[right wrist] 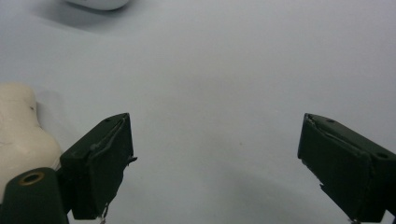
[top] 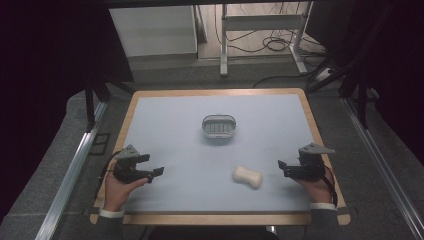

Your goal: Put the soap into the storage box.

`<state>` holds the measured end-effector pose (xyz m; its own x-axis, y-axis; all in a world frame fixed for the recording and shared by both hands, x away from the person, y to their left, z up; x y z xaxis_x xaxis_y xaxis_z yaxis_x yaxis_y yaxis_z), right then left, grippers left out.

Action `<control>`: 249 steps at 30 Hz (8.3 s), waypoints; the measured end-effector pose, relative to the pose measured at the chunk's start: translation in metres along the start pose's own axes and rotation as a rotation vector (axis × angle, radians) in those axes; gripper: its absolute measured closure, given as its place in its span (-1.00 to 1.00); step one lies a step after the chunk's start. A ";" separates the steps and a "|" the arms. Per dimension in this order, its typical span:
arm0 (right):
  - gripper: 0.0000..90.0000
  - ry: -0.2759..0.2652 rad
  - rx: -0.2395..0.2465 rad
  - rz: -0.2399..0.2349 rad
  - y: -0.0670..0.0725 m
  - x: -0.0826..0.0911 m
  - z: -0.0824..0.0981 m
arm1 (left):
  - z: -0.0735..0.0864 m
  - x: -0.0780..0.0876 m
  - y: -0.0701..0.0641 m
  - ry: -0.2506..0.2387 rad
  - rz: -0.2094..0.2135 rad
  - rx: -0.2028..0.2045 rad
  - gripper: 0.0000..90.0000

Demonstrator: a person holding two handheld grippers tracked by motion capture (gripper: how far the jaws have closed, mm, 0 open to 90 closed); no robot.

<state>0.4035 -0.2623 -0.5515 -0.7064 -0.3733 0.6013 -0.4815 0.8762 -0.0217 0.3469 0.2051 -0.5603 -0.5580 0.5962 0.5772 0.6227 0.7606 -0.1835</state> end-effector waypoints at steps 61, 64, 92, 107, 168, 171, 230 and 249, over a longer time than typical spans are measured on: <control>-0.42 0.226 0.215 -0.239 0.072 -0.006 -0.045 | 0.003 -0.006 -0.011 0.045 0.007 -0.076 -0.64; -0.42 0.236 0.220 -0.248 0.076 -0.010 -0.045 | 0.003 -0.006 -0.012 0.046 0.010 -0.076 -0.64; -0.43 0.443 0.412 -0.349 0.133 -0.024 -0.027 | 0.004 -0.004 -0.014 0.048 0.020 -0.081 -0.64; -0.27 0.614 0.530 -0.318 0.143 -0.042 -0.008 | 0.004 -0.004 -0.013 0.051 0.022 -0.084 -0.64; 0.11 0.508 0.562 -0.262 0.119 -0.049 -0.081 | 0.006 -0.003 -0.014 0.031 0.068 -0.037 -0.64; 0.11 0.498 0.566 -0.257 0.118 -0.052 -0.085 | 0.006 -0.004 -0.014 0.035 0.071 -0.041 -0.64; 0.11 0.442 0.536 -0.278 0.107 -0.115 -0.152 | 0.008 -0.004 -0.015 0.045 0.077 -0.040 -0.66; 0.11 0.428 0.578 -0.306 0.122 -0.138 -0.166 | 0.008 -0.005 -0.015 0.049 0.081 -0.039 -0.66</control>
<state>0.5283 -0.0532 -0.5042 -0.2934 -0.3196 0.9010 -0.8995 0.4114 -0.1470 0.3360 0.1932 -0.5670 -0.4781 0.6417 0.5997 0.6863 0.6990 -0.2009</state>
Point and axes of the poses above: each handheld gripper's, and its own axes: x roughly backward along the jaws, z roughly out of its underside, y roughly to its left, the point moved 9 cm from there along -x, roughly forward along the jaws, and after that the axes turned 1 degree about -y, right-handed, at the moved point
